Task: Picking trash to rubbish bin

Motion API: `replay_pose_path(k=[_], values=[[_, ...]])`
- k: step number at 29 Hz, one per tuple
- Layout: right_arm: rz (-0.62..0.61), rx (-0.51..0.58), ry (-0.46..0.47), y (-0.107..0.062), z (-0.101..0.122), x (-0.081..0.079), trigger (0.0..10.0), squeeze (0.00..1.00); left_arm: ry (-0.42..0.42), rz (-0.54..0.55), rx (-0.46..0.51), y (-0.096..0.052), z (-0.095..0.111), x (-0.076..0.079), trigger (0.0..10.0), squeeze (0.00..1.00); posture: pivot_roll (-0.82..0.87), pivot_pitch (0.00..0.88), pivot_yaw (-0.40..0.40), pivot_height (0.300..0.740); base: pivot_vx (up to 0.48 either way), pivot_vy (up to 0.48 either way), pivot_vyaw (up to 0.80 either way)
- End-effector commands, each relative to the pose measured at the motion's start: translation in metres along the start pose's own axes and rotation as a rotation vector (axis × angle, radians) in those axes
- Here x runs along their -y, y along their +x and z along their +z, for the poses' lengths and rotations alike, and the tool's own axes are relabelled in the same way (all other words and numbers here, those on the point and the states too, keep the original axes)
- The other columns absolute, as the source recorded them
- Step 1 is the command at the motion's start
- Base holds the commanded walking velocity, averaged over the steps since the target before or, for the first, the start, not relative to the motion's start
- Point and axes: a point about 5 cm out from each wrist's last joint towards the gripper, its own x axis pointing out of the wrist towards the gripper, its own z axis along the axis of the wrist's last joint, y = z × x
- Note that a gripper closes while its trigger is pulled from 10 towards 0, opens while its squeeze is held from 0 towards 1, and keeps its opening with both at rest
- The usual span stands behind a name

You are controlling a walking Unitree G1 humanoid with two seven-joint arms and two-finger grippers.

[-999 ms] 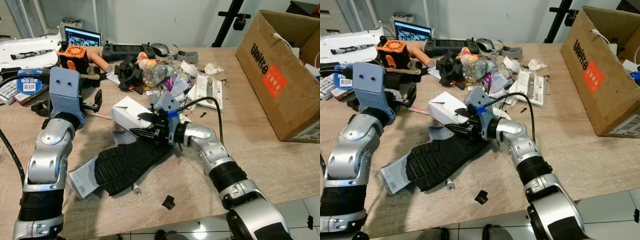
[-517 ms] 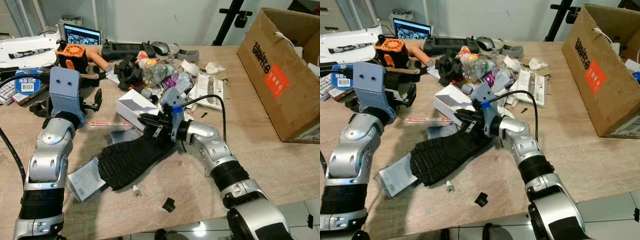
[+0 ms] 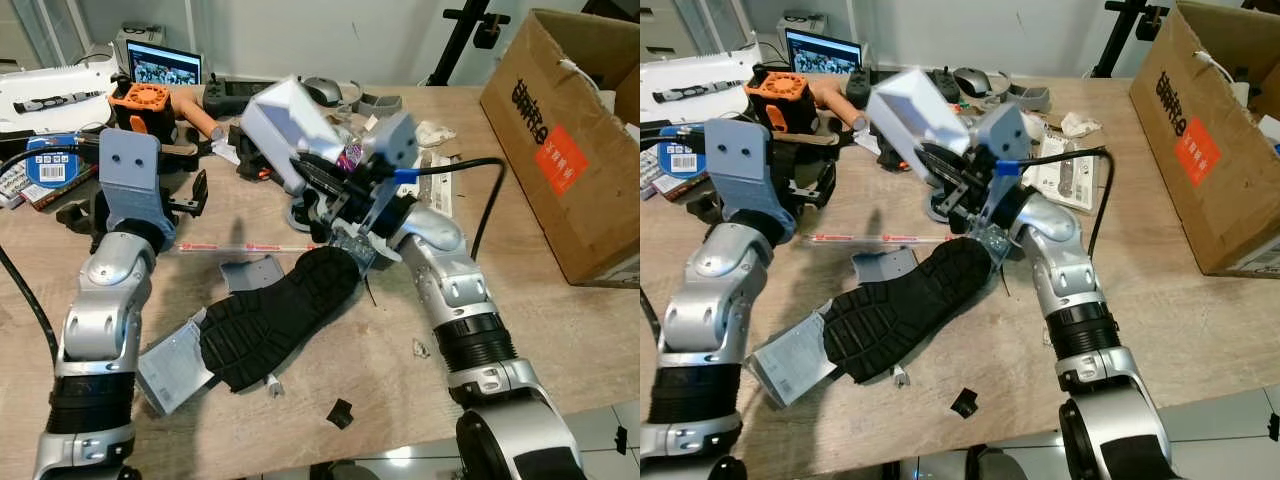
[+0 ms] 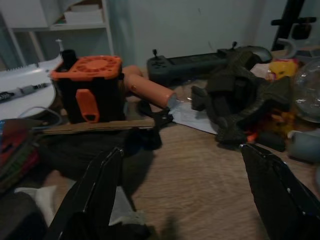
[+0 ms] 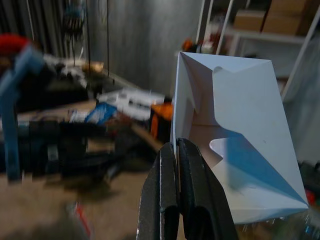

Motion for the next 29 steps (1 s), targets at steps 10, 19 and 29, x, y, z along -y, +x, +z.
replay_pose_path(k=[10,19,29], values=[[-0.205,0.146,-0.021,-0.020,0.027,0.020,10.0,0.00,-0.122,-0.077,0.066,-0.006,0.002,0.026,10.0,0.00,0.03,0.160,-0.050,0.740,0.000,0.000,0.00],[-0.243,0.153,-0.069,-0.026,0.039,0.031,10.0,0.00,-0.121,-0.090,0.097,-0.003,0.008,0.036,10.0,0.00,0.03,0.167,-0.051,0.740,0.000,-0.074,0.00],[-0.262,0.134,-0.083,-0.028,0.040,0.036,10.0,0.00,-0.088,-0.082,0.101,-0.002,0.009,0.032,10.0,0.00,0.03,0.170,-0.046,0.740,0.000,-0.441,0.00]])
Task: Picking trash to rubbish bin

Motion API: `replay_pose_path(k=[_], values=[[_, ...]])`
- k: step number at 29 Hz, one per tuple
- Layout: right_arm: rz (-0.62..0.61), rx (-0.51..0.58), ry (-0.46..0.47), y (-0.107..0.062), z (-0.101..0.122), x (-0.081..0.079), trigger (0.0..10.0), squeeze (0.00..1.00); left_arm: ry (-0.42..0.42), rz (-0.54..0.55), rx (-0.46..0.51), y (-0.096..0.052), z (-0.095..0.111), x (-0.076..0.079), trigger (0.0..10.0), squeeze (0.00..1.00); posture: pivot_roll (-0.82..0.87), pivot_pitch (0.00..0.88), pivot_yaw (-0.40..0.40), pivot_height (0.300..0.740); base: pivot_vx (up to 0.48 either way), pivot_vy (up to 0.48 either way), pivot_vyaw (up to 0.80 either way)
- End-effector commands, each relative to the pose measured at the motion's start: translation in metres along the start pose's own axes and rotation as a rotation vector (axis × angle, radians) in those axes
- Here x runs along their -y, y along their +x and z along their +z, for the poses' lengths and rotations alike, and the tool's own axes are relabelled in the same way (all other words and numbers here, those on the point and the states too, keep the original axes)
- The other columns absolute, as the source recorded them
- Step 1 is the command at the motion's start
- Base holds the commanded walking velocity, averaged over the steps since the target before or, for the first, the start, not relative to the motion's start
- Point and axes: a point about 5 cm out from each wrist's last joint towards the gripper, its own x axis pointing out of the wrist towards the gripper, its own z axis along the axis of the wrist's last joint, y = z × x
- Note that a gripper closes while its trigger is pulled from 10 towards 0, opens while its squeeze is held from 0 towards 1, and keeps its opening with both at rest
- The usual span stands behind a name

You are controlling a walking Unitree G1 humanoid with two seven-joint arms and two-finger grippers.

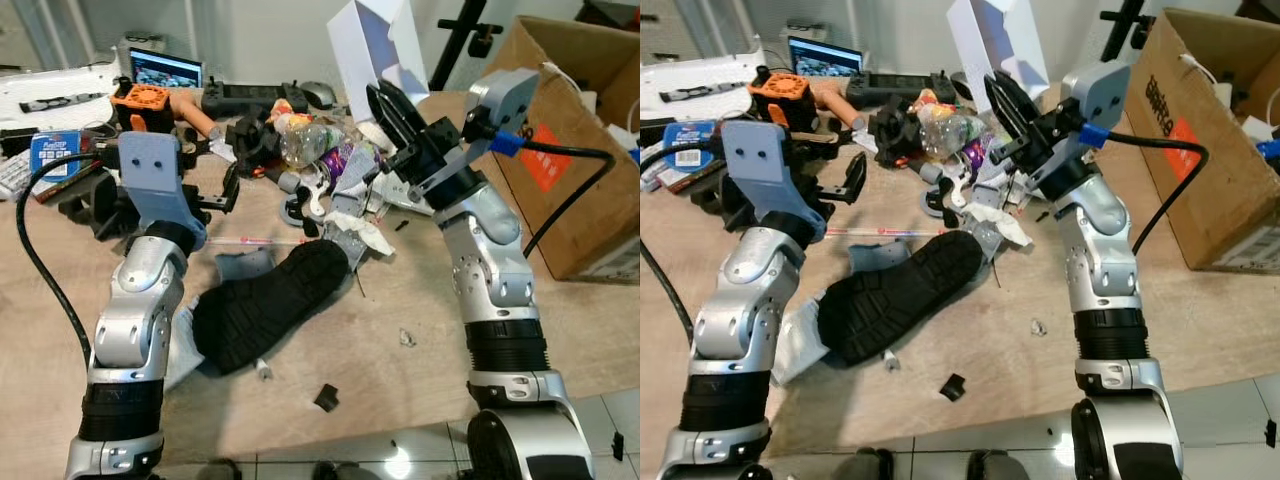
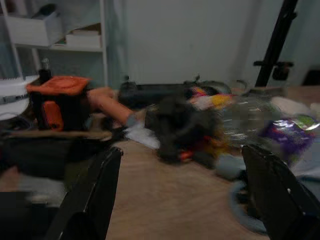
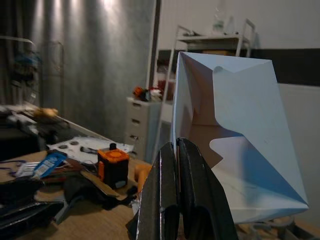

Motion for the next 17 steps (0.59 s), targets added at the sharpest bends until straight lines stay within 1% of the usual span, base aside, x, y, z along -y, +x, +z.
replay_pose_path(k=[1,2,5,8,9,11,12,14,16,17], values=[[-0.026,-0.003,-0.020,-0.005,0.003,0.008,10.0,0.00,0.007,-0.026,0.001,0.000,-0.001,0.007,10.0,0.00,0.03,0.151,-0.042,0.740,0.000,-0.480,0.00],[-0.031,-0.002,-0.024,-0.005,0.004,0.010,10.0,0.00,0.009,-0.028,0.000,0.001,-0.002,0.007,10.0,0.00,0.03,0.179,-0.046,0.740,0.000,-0.480,0.00],[-0.037,-0.001,-0.027,-0.004,0.004,0.013,10.0,0.00,0.012,-0.031,-0.002,0.003,-0.002,0.007,10.0,0.00,0.03,0.179,-0.046,0.740,0.000,-0.480,0.00],[-0.048,0.002,-0.040,-0.007,0.008,0.017,10.0,0.00,0.005,-0.026,0.002,0.002,-0.001,0.007,10.0,0.00,0.03,0.172,-0.043,0.740,0.000,-0.480,0.00],[-0.050,0.002,-0.040,-0.006,0.008,0.017,10.0,0.00,0.005,-0.027,0.001,0.003,-0.001,0.007,10.0,0.00,0.03,0.154,-0.043,0.740,0.000,-0.480,0.00],[-0.057,0.000,-0.039,-0.006,0.008,0.020,10.0,0.00,0.008,-0.027,-0.002,0.004,-0.002,0.006,10.0,0.00,0.03,0.182,-0.047,0.740,0.000,-0.469,0.00],[-0.059,-0.002,-0.041,-0.006,0.008,0.021,10.0,0.00,0.008,-0.026,-0.003,0.004,-0.002,0.006,10.0,0.00,0.03,0.182,-0.047,0.740,0.000,-0.458,0.00],[-0.061,-0.002,-0.044,-0.007,0.008,0.021,10.0,0.00,-0.025,-0.013,-0.027,0.003,-0.005,0.004,10.0,0.00,0.03,0.160,-0.043,0.740,0.000,0.000,0.00],[-0.062,-0.002,-0.045,-0.007,0.008,0.022,10.0,0.00,-0.020,-0.012,-0.029,0.003,-0.005,0.004,10.0,0.00,0.03,0.160,-0.044,0.740,0.000,0.000,0.00],[-0.063,-0.004,-0.046,-0.007,0.008,0.022,10.0,0.00,-0.019,-0.013,-0.030,0.003,-0.005,0.003,10.0,0.00,0.03,0.184,-0.046,0.740,0.000,0.000,0.00]])
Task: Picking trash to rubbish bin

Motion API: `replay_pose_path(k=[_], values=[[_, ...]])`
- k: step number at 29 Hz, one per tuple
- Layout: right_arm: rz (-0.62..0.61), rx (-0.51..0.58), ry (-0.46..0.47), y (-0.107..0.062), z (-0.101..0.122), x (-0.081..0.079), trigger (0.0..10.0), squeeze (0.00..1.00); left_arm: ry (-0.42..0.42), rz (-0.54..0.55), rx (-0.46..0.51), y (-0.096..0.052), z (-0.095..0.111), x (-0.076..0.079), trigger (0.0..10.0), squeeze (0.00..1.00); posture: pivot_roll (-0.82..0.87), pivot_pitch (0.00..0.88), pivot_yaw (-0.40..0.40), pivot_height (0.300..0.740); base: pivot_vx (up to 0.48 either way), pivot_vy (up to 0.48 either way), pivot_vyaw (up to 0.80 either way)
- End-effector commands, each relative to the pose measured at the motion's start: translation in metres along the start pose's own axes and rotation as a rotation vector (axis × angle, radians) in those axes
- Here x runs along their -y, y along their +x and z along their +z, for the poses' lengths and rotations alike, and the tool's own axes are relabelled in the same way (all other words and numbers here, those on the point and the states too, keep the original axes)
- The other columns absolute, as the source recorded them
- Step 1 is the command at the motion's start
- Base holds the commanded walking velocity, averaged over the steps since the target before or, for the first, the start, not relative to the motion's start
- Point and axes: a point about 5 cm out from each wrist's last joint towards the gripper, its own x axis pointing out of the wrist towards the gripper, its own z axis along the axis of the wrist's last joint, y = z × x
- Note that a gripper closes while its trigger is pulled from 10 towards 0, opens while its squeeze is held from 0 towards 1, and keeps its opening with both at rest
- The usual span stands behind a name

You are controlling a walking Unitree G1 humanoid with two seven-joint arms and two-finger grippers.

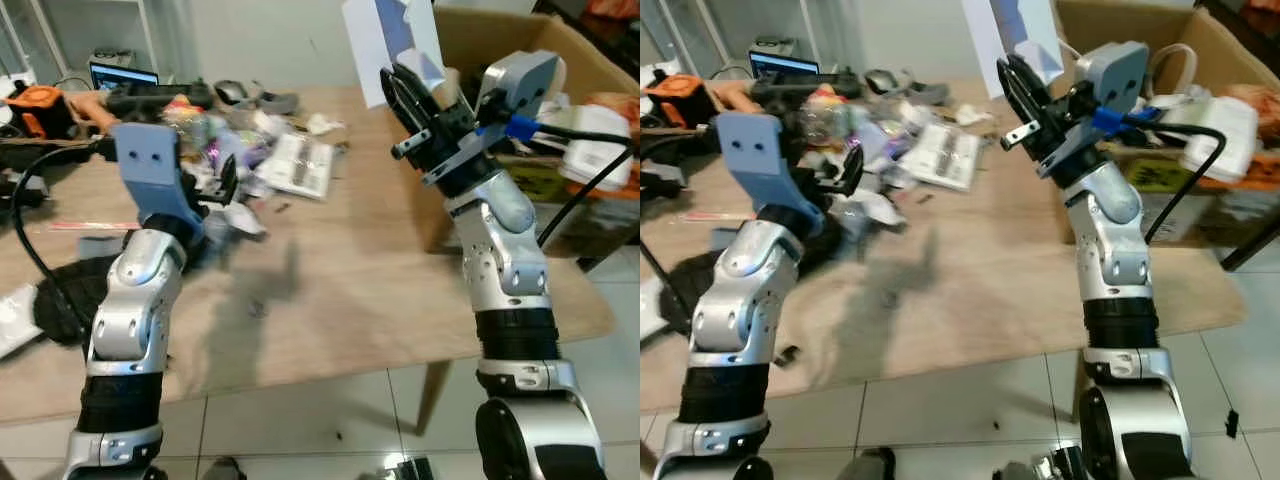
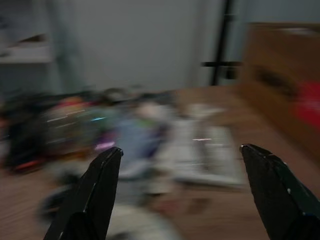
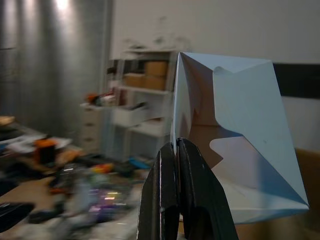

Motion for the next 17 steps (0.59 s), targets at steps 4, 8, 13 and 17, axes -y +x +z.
replay_pose_path(k=[4,8,13,17], values=[[-0.005,0.013,0.004,0.0005,0.0009,0.0002,10.0,0.00,-0.006,0.007,-0.032,-0.0022,-0.0059,-0.0040,10.0,0.00,0.03,0.173,-0.040,0.740,0.000,0.000,0.00],[-0.012,0.012,0.000,-0.0004,0.0015,0.0031,10.0,0.00,0.019,-0.020,-0.053,-0.0005,-0.0079,-0.0015,10.0,0.00,0.04,0.191,-0.040,0.740,0.000,0.360,0.00],[-0.019,0.010,-0.005,-0.0022,0.0017,0.0053,10.0,0.00,0.035,-0.028,-0.047,-0.0005,-0.0072,0.0000,10.0,0.00,0.04,0.186,-0.036,0.740,0.000,0.382,0.00],[-0.022,0.009,-0.008,-0.0037,0.0014,0.0056,10.0,0.00,0.040,-0.026,-0.051,-0.0015,-0.0077,-0.0005,10.0,0.00,0.04,0.178,-0.034,0.740,0.000,0.000,0.00]])
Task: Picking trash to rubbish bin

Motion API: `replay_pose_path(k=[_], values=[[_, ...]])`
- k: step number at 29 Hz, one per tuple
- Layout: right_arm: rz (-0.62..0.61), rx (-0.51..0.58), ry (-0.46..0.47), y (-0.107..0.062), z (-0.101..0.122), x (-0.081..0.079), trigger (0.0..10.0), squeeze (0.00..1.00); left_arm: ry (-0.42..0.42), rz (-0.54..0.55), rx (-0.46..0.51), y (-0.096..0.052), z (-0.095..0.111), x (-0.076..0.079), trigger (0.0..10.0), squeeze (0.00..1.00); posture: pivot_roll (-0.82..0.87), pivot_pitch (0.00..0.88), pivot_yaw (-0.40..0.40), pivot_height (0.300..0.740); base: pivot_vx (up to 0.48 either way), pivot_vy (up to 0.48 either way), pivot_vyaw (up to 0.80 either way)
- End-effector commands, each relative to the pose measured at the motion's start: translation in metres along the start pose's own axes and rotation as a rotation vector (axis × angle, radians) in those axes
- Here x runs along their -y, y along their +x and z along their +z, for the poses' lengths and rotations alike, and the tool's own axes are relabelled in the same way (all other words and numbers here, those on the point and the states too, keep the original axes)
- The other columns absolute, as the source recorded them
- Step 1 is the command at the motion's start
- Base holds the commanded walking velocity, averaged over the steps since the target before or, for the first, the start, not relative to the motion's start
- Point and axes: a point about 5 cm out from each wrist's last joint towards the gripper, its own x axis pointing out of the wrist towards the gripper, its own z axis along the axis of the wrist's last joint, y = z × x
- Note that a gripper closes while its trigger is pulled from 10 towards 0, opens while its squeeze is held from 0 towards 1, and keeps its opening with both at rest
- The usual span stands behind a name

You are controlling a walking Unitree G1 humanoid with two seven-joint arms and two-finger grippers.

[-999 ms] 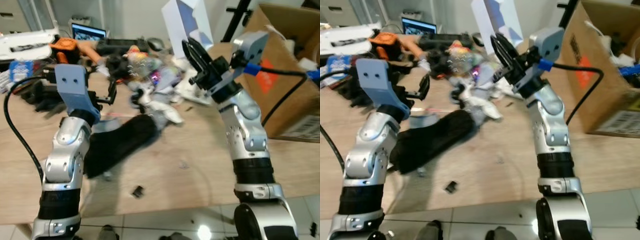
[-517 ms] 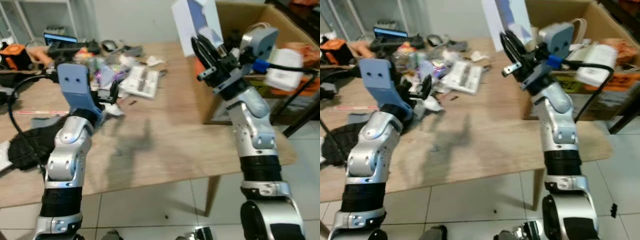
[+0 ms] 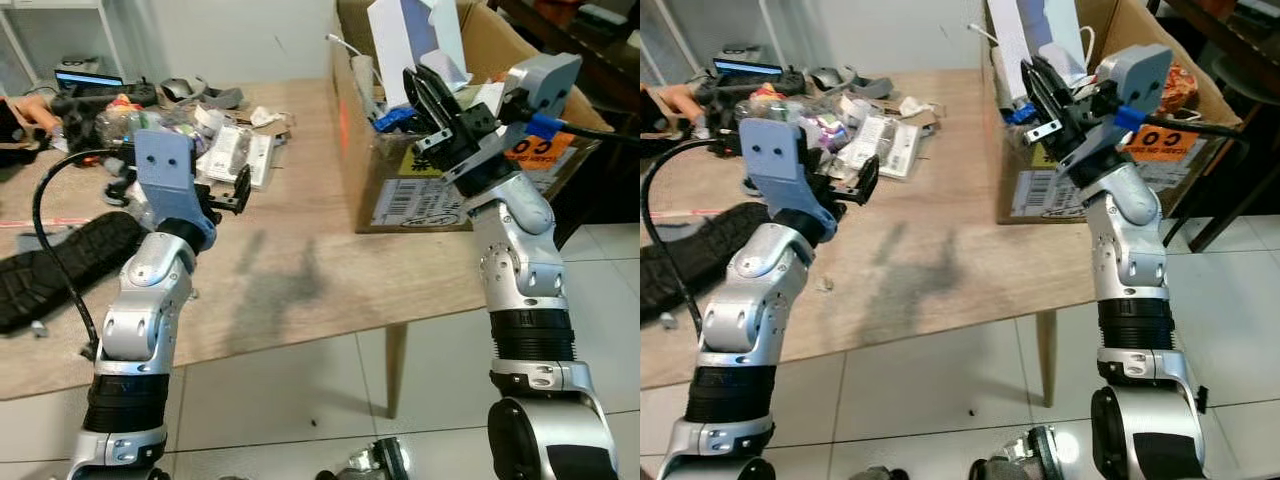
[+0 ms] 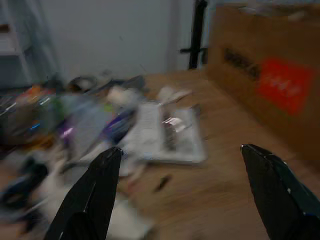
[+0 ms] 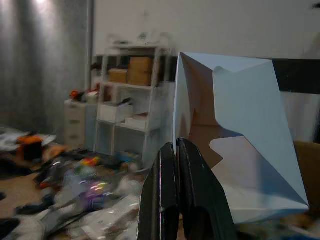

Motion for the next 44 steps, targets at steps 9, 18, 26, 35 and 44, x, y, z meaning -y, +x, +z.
replay_pose_path(k=[9,18,26,35,44], values=[[-0.004,0.020,-0.049,0.002,0.008,0.009,10.0,0.00,0.015,0.014,-0.007,0.000,-0.003,-0.003,10.0,0.00,0.03,0.185,-0.030,0.740,0.000,0.000,0.00],[-0.297,-0.100,-0.152,-0.015,0.016,0.091,10.0,0.00,0.022,-0.002,-0.005,0.000,-0.002,-0.004,10.0,0.00,0.04,0.205,-0.031,0.740,0.000,0.000,0.00],[-0.529,-0.322,-0.106,-0.060,-0.001,0.141,10.0,0.00,0.029,-0.021,-0.019,-0.002,-0.004,-0.005,10.0,0.00,0.05,0.209,-0.024,0.740,0.000,0.000,0.00],[-0.498,-0.251,-0.061,-0.051,0.007,0.143,10.0,0.00,0.040,-0.006,-0.018,0.001,-0.001,-0.010,10.0,0.00,0.07,0.209,-0.010,0.740,0.000,0.000,0.00],[-0.282,-0.126,0.017,-0.023,0.017,0.124,10.0,0.00,0.041,0.003,-0.012,0.002,0.001,-0.012,10.0,0.00,0.07,0.209,-0.010,0.740,0.000,0.000,0.00]])
